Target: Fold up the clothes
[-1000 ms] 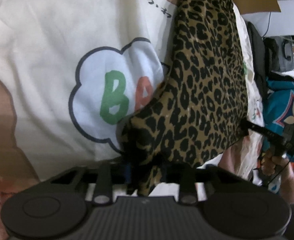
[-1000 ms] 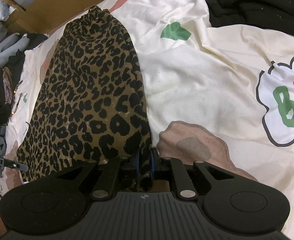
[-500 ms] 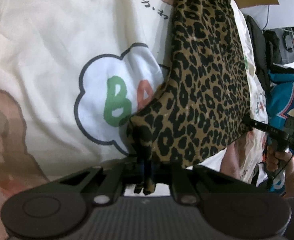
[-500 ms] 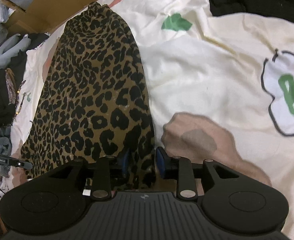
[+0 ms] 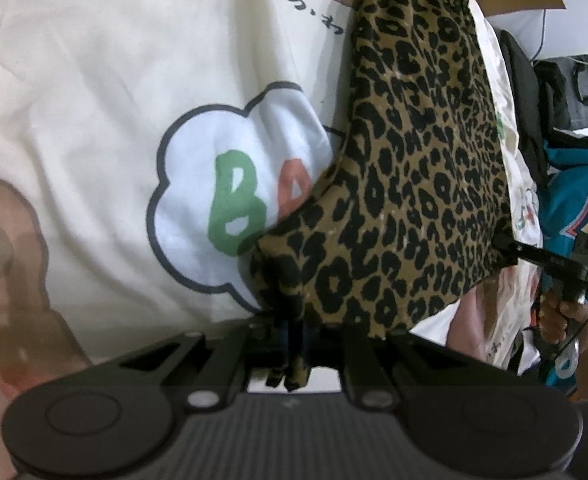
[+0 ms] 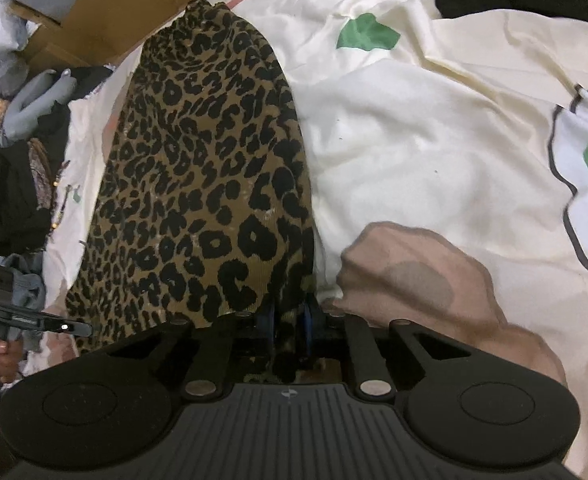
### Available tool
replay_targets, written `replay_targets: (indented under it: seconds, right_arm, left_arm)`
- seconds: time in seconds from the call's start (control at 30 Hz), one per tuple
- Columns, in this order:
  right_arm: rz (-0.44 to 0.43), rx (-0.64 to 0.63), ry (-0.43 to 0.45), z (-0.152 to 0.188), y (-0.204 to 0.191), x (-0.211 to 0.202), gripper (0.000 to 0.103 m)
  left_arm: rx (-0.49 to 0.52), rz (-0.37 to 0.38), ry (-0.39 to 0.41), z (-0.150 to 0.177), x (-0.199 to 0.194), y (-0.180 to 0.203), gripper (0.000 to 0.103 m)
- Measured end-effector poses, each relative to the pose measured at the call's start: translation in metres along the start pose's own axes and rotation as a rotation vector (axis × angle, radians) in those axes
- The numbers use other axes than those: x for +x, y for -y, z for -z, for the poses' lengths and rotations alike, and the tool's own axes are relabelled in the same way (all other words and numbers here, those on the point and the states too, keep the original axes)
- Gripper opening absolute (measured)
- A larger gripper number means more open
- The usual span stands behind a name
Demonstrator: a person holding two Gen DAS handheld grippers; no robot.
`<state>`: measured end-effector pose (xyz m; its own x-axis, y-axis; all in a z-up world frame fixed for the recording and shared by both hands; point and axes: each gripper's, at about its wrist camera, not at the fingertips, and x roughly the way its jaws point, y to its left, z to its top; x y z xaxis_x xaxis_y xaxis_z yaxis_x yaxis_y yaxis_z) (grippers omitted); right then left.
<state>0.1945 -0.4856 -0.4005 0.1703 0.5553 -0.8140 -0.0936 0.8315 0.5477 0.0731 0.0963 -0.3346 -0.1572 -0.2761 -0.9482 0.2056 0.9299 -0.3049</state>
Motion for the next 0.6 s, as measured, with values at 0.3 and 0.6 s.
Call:
replay_targets:
  seconds: [0.3,0.6]
  right_arm:
    - [-0.065,0.052,-0.028,-0.002,0.016,0.01,0.035]
    - [-0.069,0.023,-0.025,-0.008,0.002,0.018,0.011]
  left_arm:
    - [-0.029,0.029,0.007,0.001,0.002,-0.007,0.011]
    - [-0.062,0.036,0.008,0.003,0.006,-0.007,0.012]
